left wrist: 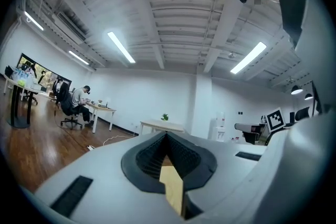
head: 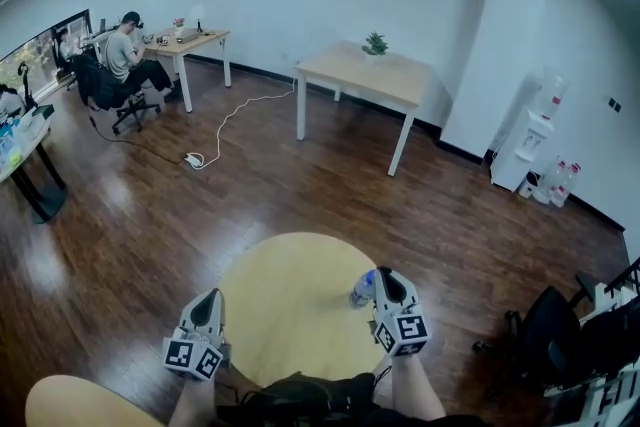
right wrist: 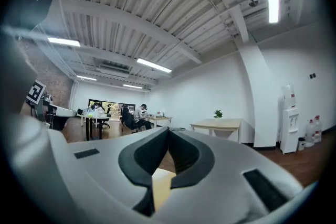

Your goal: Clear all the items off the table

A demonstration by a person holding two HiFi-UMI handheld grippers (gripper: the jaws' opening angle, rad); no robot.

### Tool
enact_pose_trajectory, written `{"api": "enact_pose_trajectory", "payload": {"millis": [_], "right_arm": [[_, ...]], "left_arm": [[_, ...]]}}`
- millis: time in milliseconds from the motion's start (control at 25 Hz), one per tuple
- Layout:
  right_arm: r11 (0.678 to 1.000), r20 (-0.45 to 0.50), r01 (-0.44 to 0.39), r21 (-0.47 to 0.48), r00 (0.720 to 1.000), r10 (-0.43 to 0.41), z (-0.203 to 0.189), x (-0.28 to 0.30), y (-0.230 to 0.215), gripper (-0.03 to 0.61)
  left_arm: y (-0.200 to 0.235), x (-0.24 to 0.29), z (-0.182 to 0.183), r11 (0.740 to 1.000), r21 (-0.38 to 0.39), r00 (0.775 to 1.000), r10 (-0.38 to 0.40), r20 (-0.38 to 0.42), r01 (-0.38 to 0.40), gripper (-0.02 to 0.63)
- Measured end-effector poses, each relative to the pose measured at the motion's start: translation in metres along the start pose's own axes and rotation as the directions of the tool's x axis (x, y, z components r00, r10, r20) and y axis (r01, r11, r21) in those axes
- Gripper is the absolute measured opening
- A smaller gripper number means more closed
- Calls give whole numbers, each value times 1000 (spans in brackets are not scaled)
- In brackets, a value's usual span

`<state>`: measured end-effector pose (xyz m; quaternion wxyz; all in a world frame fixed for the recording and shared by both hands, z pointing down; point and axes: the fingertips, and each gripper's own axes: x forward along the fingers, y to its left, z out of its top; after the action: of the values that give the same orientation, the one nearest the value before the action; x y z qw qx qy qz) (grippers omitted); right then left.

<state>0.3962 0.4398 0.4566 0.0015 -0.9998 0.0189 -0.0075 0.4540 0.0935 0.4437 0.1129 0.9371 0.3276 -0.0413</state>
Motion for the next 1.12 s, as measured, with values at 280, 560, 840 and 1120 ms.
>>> {"api": "enact_pose_trajectory", "payload": {"millis": [280, 560, 840, 1120], "right_arm": [[999, 19, -41, -19, 999, 41, 6, 6, 12, 5], [997, 35, -82, 8, 996, 82, 12, 9, 6, 5], [984, 28, -177, 20, 984, 176, 13, 28, 19, 5], [952, -7, -305, 27, 952, 305, -14, 39, 94, 5]], "left_arm": [[8, -9, 12, 997, 21, 996, 77, 45, -78, -8], [2, -18, 12, 993, 18, 992, 118, 54, -119, -8], [-1, -35, 5, 982, 6, 980, 188, 63, -189, -8], [14, -137, 12, 931, 16, 929, 364, 67, -366, -8]]}}
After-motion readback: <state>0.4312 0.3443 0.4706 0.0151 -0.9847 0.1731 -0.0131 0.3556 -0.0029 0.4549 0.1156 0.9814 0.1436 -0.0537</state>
